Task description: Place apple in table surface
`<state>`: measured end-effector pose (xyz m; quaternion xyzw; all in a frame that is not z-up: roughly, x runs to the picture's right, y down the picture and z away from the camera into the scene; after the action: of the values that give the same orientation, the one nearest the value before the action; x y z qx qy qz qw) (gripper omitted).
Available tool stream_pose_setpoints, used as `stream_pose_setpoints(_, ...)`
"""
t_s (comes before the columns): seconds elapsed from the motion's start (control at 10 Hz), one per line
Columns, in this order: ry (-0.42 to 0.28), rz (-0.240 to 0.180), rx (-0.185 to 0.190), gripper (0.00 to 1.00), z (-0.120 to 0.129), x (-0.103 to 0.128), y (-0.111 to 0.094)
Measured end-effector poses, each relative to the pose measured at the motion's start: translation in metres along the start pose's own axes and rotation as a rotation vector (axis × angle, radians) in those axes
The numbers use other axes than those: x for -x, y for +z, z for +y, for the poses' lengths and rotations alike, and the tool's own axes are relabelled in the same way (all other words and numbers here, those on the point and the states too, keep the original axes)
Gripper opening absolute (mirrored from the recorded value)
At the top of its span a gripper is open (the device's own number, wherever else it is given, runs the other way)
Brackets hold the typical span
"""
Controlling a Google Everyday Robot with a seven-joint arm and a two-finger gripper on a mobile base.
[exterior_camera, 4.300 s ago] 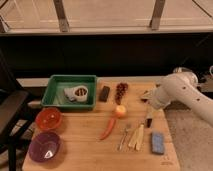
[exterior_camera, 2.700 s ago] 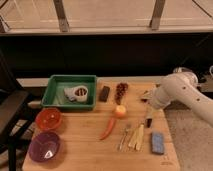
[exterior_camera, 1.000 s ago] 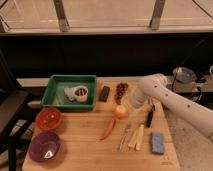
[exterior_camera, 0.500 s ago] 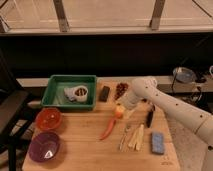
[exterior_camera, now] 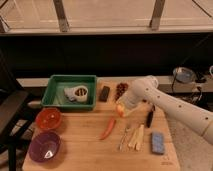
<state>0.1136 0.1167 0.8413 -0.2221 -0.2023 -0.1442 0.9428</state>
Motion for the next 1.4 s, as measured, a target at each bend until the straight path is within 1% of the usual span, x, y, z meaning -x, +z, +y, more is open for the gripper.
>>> stream_pose_setpoints(0.1, 0.013, 0.006, -0.013, 0.02, 0.002, -0.006, -0.006)
stream_pose_setpoints(0.2, 0.016, 0.011, -0.028, 0.00, -0.001, -0.008, -0.014)
stream_pose_setpoints(0.3, 0.005, 0.010, -0.049, 0.00, -0.009, -0.006, -0.025)
stream_pose_setpoints(0.5, -0.034, -0.012, -0.102, 0.00, -0.036, 0.005, -0.054)
stream_pose_setpoints(0.6, -0.071, -0.022, -0.135, 0.00, -0.055, 0.018, -0.072)
stream_pose_setpoints(0.7, -0.098, -0.031, -0.152, 0.00, -0.068, 0.030, -0.080)
stream_pose_setpoints(0.8, -0.133, -0.050, -0.170, 0.00, -0.086, 0.051, -0.085)
stream_pose_setpoints(1.0, -0.166, -0.072, -0.175, 0.00, -0.102, 0.077, -0.082)
stream_pose_setpoints(1.1, -0.162, -0.066, -0.176, 0.00, -0.101, 0.073, -0.082)
stream_pose_setpoints(1.3, -0.166, -0.069, -0.175, 0.00, -0.102, 0.076, -0.081)
stream_pose_setpoints(1.4, -0.162, -0.067, -0.176, 0.00, -0.101, 0.073, -0.082)
